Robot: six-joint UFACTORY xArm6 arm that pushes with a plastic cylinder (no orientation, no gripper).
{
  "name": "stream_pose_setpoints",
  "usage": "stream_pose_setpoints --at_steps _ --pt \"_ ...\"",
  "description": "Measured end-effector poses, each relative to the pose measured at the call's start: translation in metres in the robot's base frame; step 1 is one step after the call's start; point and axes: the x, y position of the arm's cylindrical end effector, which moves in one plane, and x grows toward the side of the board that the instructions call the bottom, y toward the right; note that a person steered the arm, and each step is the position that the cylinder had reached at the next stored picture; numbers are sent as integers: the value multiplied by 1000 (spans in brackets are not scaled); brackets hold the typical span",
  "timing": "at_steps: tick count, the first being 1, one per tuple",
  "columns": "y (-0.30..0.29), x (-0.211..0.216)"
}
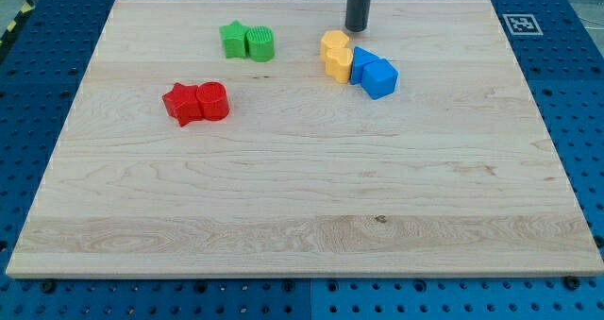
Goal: Push the blue cube right to the blue triangle
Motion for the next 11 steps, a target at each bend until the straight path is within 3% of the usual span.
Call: stream_pose_setpoints --at_steps 2,4,11 --pt "6 42" --pt "-7 51" --pt "-37 140"
